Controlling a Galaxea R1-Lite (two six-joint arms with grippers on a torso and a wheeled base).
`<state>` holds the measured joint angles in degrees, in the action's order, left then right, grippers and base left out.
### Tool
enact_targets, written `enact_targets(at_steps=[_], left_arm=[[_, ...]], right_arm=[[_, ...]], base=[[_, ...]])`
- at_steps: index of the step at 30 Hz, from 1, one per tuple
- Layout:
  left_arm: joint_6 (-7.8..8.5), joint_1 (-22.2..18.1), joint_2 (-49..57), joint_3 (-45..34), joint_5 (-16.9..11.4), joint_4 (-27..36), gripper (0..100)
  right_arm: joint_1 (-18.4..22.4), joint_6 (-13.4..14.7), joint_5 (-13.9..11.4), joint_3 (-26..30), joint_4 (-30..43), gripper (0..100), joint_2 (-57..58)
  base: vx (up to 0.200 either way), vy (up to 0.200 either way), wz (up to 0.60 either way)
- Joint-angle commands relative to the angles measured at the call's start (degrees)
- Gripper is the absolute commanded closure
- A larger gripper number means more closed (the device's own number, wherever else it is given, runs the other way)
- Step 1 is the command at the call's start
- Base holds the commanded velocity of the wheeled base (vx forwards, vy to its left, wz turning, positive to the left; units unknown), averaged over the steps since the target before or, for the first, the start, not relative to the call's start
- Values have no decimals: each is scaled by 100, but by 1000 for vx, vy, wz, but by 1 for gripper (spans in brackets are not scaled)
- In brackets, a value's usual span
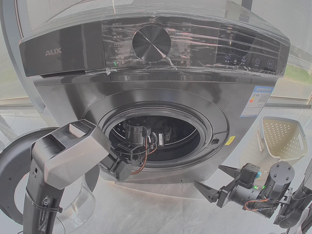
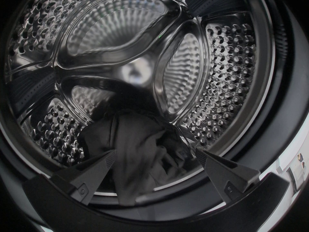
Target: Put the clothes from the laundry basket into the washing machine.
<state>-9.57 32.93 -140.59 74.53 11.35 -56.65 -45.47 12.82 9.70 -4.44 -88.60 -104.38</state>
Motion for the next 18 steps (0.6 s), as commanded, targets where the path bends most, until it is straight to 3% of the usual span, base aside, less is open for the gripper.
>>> enact_targets(at_steps=[1,13,16,18], left_arm=[[-107,487,1069,-1354,-10,-391,0],[-115,979,1974,-3788,-221,-1612,0],[-177,1111,2238,-4105,-221,-1691,0],[-397,1304,2722,-4518,-212,-1691,0]], right_arm=[[-32,1,14,13,1,0,66],[-102,-8,5,233,1,0,93],[-120,-8,14,250,1,0,110],[-137,-8,23,312,1,0,119]], base=[[0,0,0],[0,0,0],[0,0,0],[0,0,0]])
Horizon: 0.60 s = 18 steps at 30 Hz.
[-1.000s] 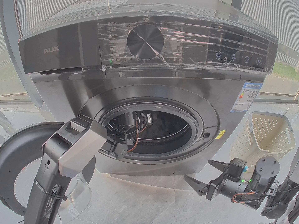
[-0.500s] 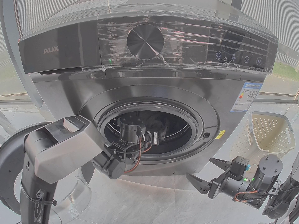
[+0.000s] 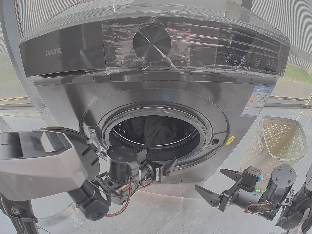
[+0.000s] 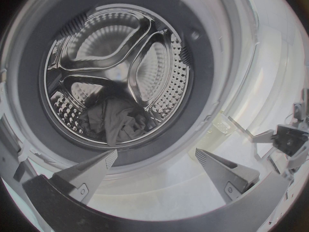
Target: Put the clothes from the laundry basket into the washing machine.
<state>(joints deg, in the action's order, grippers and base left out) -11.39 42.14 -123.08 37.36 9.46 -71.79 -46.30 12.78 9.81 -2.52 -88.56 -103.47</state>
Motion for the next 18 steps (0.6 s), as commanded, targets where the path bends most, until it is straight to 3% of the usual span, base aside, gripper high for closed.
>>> enact_targets(at_steps=[1,2,4,6,11,15,18], left_arm=[[-320,470,1207,-1012,-23,-177,0],[-320,470,1207,-1012,-23,-177,0],[-549,593,1875,-1583,-14,-186,0],[-619,602,2341,-1961,-14,-195,0],[-575,523,3352,-2357,170,-72,0],[-584,523,3712,-2682,372,-63,0],[-479,514,3721,-2901,451,-90,0]], right_arm=[[-55,-3,21,156,-3,0,64],[-55,-3,21,156,-3,0,64],[-55,6,249,208,6,0,284],[-55,50,363,252,94,0,477],[-266,278,627,252,103,0,908],[-151,278,680,252,94,0,925],[139,173,671,252,85,0,934]], base=[[0,0,0],[0,0,0],[0,0,0],[0,0,0],[0,0,0],[0,0,0],[0,0,0]])
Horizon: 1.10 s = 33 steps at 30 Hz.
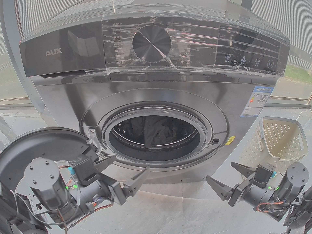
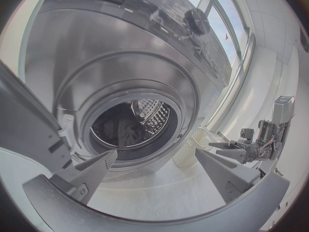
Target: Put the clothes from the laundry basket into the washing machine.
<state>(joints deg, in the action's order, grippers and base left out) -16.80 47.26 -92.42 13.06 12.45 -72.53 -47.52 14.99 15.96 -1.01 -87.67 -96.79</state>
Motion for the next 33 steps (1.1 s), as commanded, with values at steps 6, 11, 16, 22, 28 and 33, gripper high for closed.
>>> enact_targets(at_steps=[6,11,16,22,28,33], left_arm=[[265,2,1191,-673,522,-6,0],[599,-235,1630,-919,548,29,0],[994,-666,2131,-1235,540,55,0],[1302,-1132,3063,-1306,548,626,0],[1671,-1940,4232,-1306,540,1839,0],[1794,-2406,5128,-1306,522,2727,0]], right_arm=[[973,-348,-31,101,-30,0,328],[1403,-471,-75,101,5,0,468],[1544,-656,-66,101,330,0,943],[1597,-770,4,101,1262,0,1787],[1966,-788,57,101,2466,0,2833],[2018,-796,144,101,3283,0,3650]], base=[[-33,0,0],[-200,0,0],[-200,0,0],[-200,0,0],[-133,0,0],[0,0,0]])
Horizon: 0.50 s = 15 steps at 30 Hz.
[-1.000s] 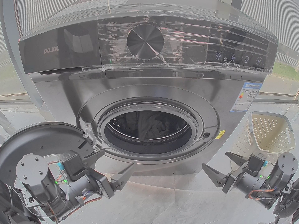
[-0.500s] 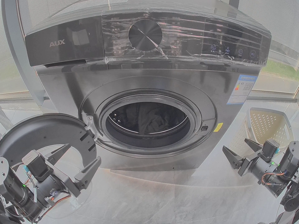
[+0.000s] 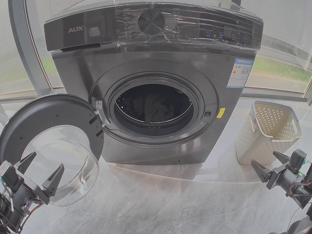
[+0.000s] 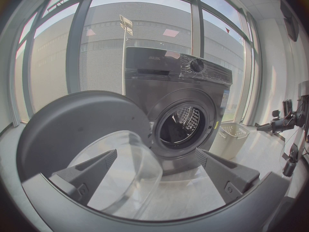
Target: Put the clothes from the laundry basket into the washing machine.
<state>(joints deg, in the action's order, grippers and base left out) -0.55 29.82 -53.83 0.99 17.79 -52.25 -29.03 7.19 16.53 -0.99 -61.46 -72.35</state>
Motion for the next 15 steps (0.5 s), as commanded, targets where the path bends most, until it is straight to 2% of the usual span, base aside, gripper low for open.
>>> enact_targets(at_steps=[1,2,5,7,8,9,11,12,15], left_arm=[[160,-872,1534,-99,-12,971,0],[160,-952,1666,-99,-21,1094,0],[143,-1312,2395,-99,-12,1762,0],[55,-1655,3133,-99,-12,2210,0],[37,-1760,3379,-99,-65,2377,0],[11,-1901,3661,-99,-91,2650,0],[-51,-2164,4030,-99,-135,3291,0],[-42,-2349,4188,-99,-170,3722,0],[28,-2753,4698,-99,-416,4469,0]], right_arm=[[178,-7,96,99,1014,0,1575],[187,-7,87,99,1181,0,1742],[477,-7,78,99,2314,0,2577],[1083,-42,43,99,3026,0,3350],[1259,-86,17,99,3202,0,3632],[1488,-227,-62,99,3439,0,4027],[1865,-561,-317,99,3896,0,4783],[2024,-649,-563,99,4230,0,5293],[2366,-710,-1029,72,5118,0,6260]], base=[[0,0,0],[0,0,0],[0,0,0],[0,0,0],[0,0,0],[0,0,0],[0,0,0],[0,0,0],[0,0,0]])
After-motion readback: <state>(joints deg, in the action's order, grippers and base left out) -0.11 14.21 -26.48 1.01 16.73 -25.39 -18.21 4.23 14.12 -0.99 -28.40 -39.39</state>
